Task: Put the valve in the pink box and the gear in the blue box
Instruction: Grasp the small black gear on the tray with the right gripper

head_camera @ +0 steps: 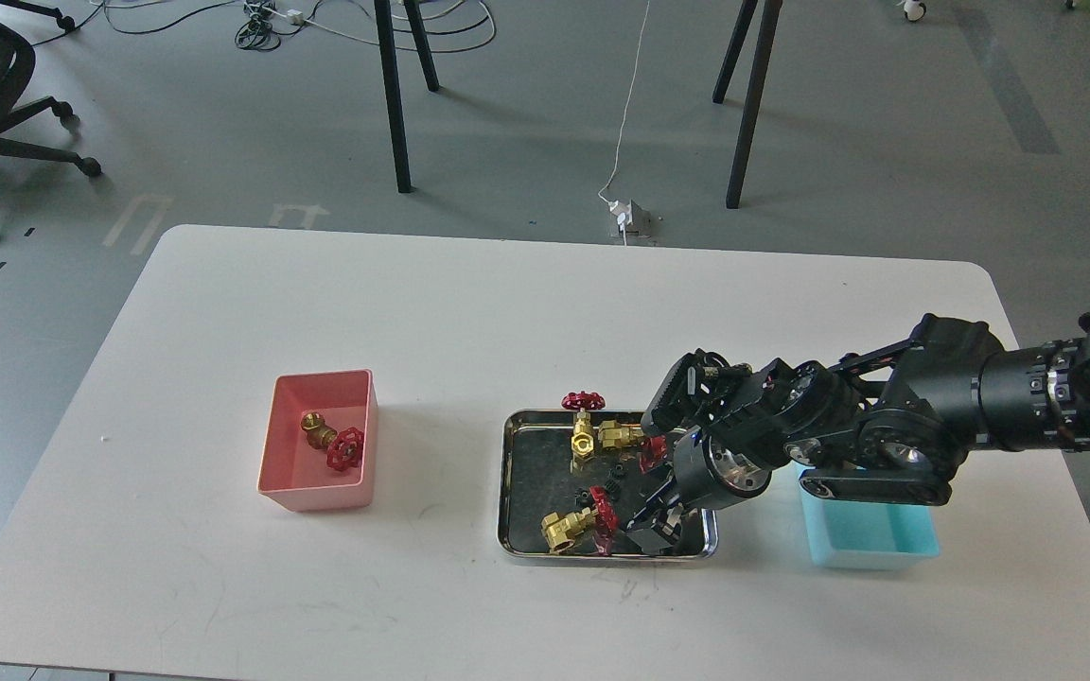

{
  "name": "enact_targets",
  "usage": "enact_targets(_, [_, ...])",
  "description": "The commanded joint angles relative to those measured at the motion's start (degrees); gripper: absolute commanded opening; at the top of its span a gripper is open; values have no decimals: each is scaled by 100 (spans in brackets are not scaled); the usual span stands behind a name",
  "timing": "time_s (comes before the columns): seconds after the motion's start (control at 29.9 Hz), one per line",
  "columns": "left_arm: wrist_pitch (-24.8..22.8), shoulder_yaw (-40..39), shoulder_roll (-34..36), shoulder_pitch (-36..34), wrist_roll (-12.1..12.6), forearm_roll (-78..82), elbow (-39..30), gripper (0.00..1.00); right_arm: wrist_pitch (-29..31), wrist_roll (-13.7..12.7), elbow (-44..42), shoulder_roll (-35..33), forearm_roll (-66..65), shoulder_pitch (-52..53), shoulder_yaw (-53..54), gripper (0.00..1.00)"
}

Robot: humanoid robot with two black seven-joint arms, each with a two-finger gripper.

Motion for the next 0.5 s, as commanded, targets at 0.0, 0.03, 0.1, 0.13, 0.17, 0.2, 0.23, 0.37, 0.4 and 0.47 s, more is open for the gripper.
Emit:
enact_targets(0.0, [0,0,13,-5,0,1,0,99,31,-4,-47,52,0,-4,-61,65])
enact_targets(0.03, [0,0,13,-5,0,1,0,99,31,-13,-56,70,0,5,-122,64])
enact_targets(0.1, [0,0,13,-5,-9,1,0,99,40,-13,-91,140,9,5,-202,63])
enact_targets(0.13, [0,0,21,-5,-9,1,0,99,40,-13,-100,149,9,5,-219,63])
enact_targets(0.17, [0,0,22,-5,-9,1,0,99,40,-13,-109,158,9,5,-237,63])
enact_targets(0.2, [0,0,22,-5,-9,1,0,99,40,-13,-109,158,9,5,-255,63])
enact_targets(0.23, [0,0,22,-5,-9,1,0,99,40,-13,-109,158,9,5,-263,63])
enact_targets(0.37, [0,0,30,-5,-9,1,0,99,40,-31,-179,167,9,5,-264,62])
enact_targets(0.4, [0,0,39,-5,-9,1,0,99,40,-31,-214,167,9,5,-264,61])
enact_targets(0.47, [0,-9,39,-5,-9,1,0,99,40,-31,-241,176,9,-4,-264,59])
